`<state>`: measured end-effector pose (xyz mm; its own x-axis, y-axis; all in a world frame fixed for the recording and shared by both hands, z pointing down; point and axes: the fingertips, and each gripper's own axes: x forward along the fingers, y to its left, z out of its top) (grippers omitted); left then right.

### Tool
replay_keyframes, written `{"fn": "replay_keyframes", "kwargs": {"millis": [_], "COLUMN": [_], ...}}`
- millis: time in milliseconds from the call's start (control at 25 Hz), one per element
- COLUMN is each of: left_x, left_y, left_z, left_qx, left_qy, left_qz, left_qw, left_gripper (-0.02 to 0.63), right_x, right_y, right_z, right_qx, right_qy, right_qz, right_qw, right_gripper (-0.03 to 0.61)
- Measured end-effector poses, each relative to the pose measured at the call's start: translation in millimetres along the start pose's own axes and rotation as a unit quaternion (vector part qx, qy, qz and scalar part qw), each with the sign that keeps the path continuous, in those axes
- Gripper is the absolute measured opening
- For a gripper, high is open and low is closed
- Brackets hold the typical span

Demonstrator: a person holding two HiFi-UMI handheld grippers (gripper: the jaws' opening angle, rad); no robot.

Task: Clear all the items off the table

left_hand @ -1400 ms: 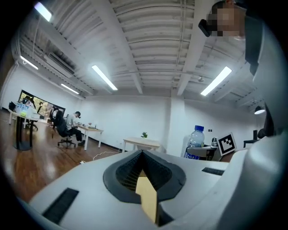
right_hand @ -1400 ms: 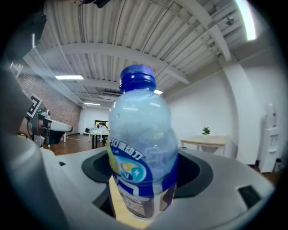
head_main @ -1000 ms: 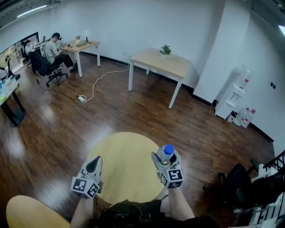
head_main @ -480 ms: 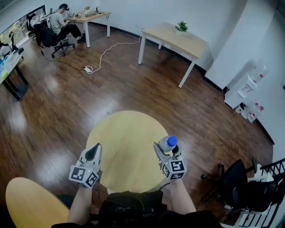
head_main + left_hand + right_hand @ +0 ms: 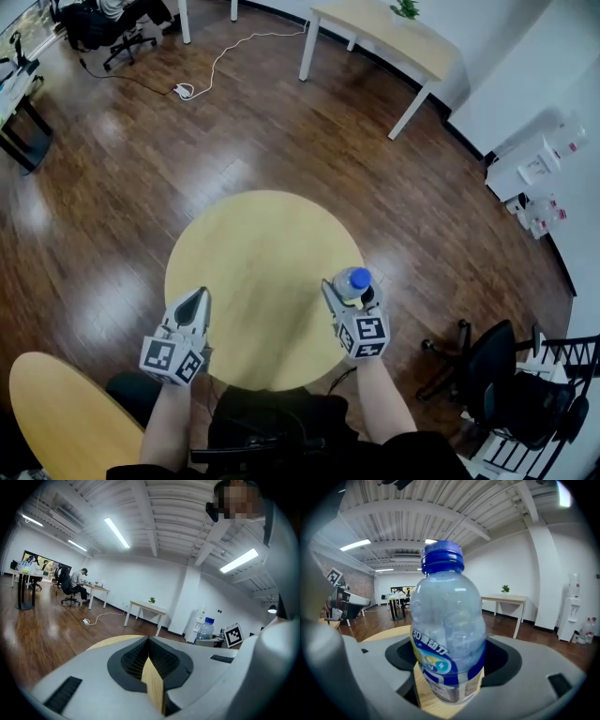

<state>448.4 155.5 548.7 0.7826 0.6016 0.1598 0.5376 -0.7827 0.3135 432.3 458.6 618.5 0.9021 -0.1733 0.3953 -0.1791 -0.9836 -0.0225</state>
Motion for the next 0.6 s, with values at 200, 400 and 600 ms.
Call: {"fn": "replay_keyframes", "kwargs": {"millis": [200,400,600], "left_x": [-1.9,-21.0,-26.8], "left_y": [-4.2,-3.8,-9.8], "left_z": [-25.0,-58.7,-68.7], "left_qx": [0.001,-0.006,-0.009], "left_qy": [0.037,0.081,0.097], "left_qz": [-0.002,0.001,0.001], "left_qw": [0.9993,0.9967,0.9952], "left_gripper": [-0.009,-0.009,-0.009], "right_x": [15.4,15.8,12.1], "right_y": [-10.8,-11.3,-8.7], "right_z": [-34.6,-42.4,-44.4], "right_qx": [0.027,0.045,0.043], "right_qy": [0.009,-0.018,-0.016], "right_qz": [-0.017,-0.047,-0.057], "right_qw": [0.999,0.998,0.997], "right_gripper": [0.386,0.385,0.385]}}
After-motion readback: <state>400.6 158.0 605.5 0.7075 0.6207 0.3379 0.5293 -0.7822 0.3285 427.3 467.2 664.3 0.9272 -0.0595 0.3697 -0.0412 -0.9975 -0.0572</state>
